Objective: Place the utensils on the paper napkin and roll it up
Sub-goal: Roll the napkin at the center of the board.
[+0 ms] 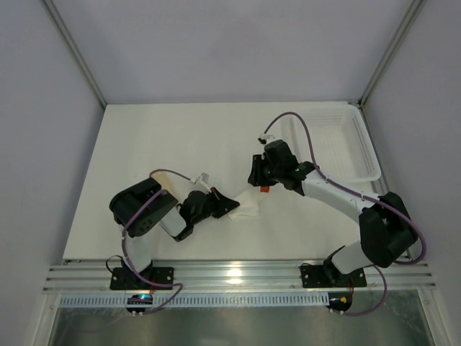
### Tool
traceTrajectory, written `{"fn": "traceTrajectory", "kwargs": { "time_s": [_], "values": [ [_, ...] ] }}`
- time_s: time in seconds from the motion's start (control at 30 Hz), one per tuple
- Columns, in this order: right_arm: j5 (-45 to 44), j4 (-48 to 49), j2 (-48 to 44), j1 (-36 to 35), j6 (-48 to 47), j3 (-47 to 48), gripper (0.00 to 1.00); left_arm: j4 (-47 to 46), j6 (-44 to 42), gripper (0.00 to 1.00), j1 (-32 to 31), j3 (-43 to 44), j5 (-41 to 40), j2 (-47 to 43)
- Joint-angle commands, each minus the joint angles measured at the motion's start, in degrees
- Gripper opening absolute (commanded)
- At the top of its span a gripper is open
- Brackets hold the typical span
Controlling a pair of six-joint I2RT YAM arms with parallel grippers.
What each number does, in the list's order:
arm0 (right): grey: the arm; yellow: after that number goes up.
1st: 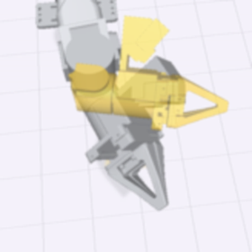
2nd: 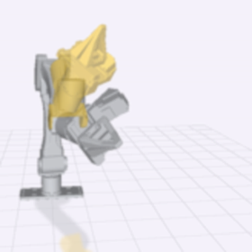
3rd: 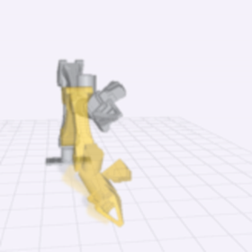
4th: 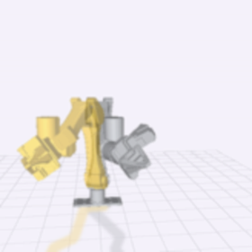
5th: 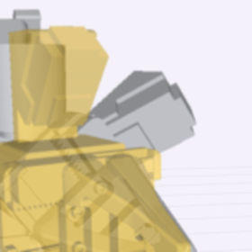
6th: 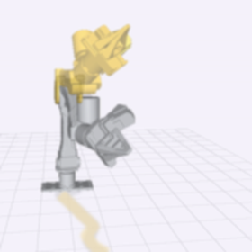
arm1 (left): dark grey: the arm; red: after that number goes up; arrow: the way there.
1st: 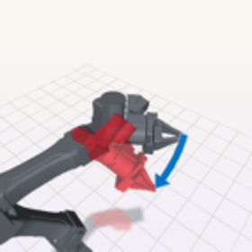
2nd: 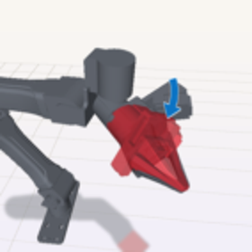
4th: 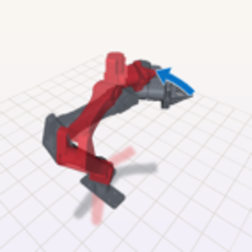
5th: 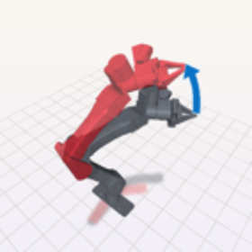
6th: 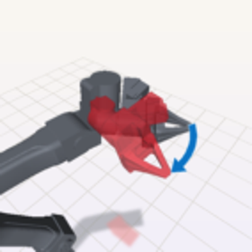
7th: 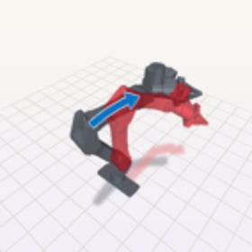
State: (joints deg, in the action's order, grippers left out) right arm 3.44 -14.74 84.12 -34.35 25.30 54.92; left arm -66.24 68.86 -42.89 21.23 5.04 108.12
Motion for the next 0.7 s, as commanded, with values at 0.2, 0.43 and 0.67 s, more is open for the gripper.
{"fn": "traceTrajectory", "kwargs": {
  "time_s": [0.2, 0.43, 0.67],
  "values": [
    [13.8, 16.6, 6.3, 1.0, 4.1, -2.5, 0.04, 19.2, -1.7, 0.0, -2.6, -1.6, -6.4, 0.9],
    [20.7, 27.6, 11.0, 1.6, 7.9, -5.8, 0.04, 19.9, -1.6, 0.0, -2.7, -1.8, -6.5, 0.5],
    [19.3, 27.8, 14.9, 1.6, 8.6, -6.7, 0.04, 19.8, -1.3, 0.0, -2.8, -2.1, -7.0, 0.5]
  ]
}}
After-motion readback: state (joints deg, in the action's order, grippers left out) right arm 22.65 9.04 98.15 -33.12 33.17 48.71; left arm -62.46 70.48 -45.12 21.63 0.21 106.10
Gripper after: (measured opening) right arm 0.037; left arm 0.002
